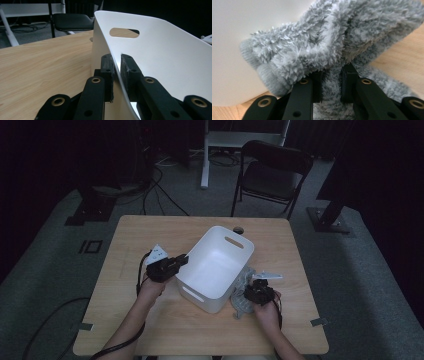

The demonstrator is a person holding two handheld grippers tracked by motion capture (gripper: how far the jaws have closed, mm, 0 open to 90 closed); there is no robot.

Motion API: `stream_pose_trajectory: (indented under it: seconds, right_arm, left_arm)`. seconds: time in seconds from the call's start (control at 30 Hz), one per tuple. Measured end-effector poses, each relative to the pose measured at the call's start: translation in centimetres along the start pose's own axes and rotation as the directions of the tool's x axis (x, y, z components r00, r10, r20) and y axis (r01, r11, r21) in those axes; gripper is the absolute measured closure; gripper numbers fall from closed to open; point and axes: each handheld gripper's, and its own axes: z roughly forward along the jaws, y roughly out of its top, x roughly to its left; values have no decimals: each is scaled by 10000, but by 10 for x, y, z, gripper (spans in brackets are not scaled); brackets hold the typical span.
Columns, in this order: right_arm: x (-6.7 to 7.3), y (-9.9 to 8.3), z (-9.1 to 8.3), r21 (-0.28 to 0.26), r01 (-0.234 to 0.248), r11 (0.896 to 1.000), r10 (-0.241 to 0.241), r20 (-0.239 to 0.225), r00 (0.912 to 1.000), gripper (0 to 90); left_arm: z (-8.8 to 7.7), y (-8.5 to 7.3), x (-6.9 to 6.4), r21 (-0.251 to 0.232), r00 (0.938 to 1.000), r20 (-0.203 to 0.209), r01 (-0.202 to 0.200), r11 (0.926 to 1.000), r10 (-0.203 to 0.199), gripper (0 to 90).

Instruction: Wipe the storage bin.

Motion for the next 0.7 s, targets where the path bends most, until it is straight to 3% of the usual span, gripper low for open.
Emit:
stream_pose_trajectory:
  seconds: [0.2,0.3,0.5,0.57,0.63,0.7]
  right_arm:
    - [4,5,-8,-150,79,9999,-79,-20,10000,760]
    - [11,12,-24,-732,237,9970,-252,-195,9995,760]
    - [29,24,-57,-1925,617,9794,-735,-553,9958,759]
    - [34,24,-56,-1890,866,9781,-943,-320,9950,759]
    - [33,22,-53,-1936,658,9789,-768,-497,9958,760]
    - [33,20,-50,-1819,752,9804,-843,-427,9955,760]
  left_arm:
    - [0,0,-3,-3,9997,-233,-94,10000,94,812]
    - [1,0,-3,21,9996,-251,-133,9999,133,812]
    - [2,1,-4,11,9998,-198,-65,10000,65,812]
    - [2,0,-3,15,10000,-44,26,10000,-25,812]
    - [2,0,-3,26,10000,-16,43,10000,-43,812]
    - [2,0,-3,18,10000,22,23,10000,-23,812]
